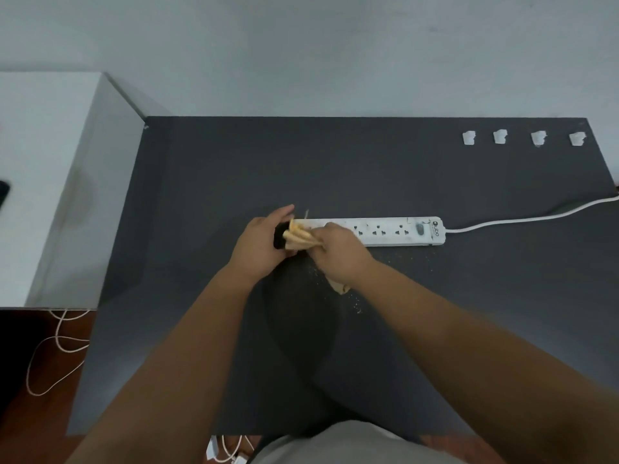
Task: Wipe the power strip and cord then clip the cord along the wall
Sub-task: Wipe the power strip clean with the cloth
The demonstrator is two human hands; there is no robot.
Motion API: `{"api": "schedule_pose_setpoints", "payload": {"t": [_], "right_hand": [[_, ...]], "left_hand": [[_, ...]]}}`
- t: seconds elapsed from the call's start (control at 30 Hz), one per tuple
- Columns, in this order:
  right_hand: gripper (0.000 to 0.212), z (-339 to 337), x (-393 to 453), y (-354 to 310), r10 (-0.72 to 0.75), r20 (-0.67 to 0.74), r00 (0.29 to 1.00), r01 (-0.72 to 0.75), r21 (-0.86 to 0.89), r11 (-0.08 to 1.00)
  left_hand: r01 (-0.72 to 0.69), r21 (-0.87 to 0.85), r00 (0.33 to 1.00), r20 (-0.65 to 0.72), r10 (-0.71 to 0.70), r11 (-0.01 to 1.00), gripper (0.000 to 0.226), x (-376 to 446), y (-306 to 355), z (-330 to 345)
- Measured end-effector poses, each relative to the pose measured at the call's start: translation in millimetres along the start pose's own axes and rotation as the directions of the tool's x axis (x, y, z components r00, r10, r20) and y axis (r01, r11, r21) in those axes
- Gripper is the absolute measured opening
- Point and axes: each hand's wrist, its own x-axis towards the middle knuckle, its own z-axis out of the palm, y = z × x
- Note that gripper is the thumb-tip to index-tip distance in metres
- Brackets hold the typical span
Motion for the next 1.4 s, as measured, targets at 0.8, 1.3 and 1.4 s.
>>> {"api": "schedule_pose_setpoints", "payload": {"t": [0.8,1.3,1.4], "right_hand": [[0.021,-17,1,-12,-0.027,0.082,0.996,0.025,0.018,1.0],[0.021,-36,-29,45,0.235,-0.291,0.927,-0.237,0.028,0.971],[0.027,-22,-44,36,0.08,-0.035,0.996,-0.081,-0.024,0.996]], "left_hand": [[0.021,-0.16,0.997,-0.067,-0.032,0.987,0.093,-17,5,0],[0.025,-0.087,1.0,-0.005,-0.025,0.996,0.092,-8,14,-3],[0.017,-0.08,1.0,-0.015,-0.018,0.997,0.091,-8,14,-2]]}}
